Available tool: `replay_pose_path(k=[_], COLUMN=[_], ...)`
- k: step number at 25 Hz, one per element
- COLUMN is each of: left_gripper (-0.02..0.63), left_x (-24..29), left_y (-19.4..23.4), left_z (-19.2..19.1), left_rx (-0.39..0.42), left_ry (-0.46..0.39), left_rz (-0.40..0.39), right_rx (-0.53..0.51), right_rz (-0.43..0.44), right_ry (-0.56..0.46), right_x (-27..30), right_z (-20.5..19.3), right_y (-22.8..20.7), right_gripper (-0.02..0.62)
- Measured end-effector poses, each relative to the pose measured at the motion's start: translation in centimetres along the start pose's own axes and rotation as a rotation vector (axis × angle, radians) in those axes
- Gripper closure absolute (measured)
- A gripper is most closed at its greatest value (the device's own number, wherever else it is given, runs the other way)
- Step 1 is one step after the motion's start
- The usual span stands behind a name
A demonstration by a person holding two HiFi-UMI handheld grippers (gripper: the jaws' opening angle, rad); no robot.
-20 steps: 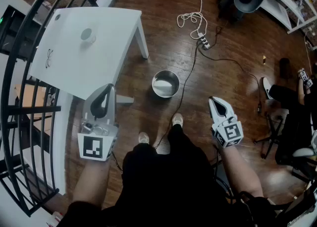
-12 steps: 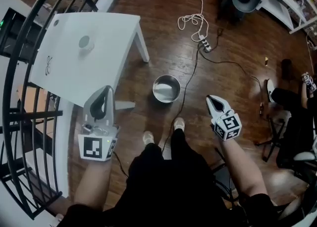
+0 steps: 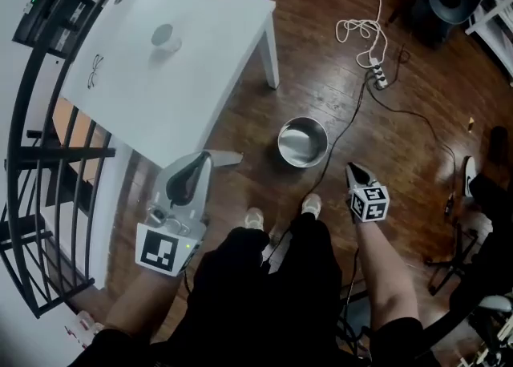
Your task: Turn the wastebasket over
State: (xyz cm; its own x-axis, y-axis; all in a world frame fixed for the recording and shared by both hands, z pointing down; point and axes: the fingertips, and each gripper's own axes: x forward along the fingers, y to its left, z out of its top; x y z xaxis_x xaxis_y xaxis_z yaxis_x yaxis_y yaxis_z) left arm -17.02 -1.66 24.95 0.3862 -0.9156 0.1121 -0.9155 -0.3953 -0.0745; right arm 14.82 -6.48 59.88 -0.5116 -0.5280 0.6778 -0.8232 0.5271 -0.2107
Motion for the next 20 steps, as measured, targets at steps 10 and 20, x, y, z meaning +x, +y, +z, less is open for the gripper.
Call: replay_pose_path(k=[10, 20], left_gripper=[0.606, 0.606], left_x=[2.6, 7.7], left_y=[-4.3, -2.8], left_z=[-15.3, -24.2], left_rx=[0.025, 0.083], left_ry=[0.012, -0.061], left_rz=[-0.035, -0.042], right_rx=[0.018, 0.092], right_rz=[-0.006, 0.130], right_ry=[0.065, 0.070], right_x=[14.3, 26.9], right_z=[-9.9, -13.4], right_y=[-8.2, -11.3], right_gripper=[0.557, 0.478])
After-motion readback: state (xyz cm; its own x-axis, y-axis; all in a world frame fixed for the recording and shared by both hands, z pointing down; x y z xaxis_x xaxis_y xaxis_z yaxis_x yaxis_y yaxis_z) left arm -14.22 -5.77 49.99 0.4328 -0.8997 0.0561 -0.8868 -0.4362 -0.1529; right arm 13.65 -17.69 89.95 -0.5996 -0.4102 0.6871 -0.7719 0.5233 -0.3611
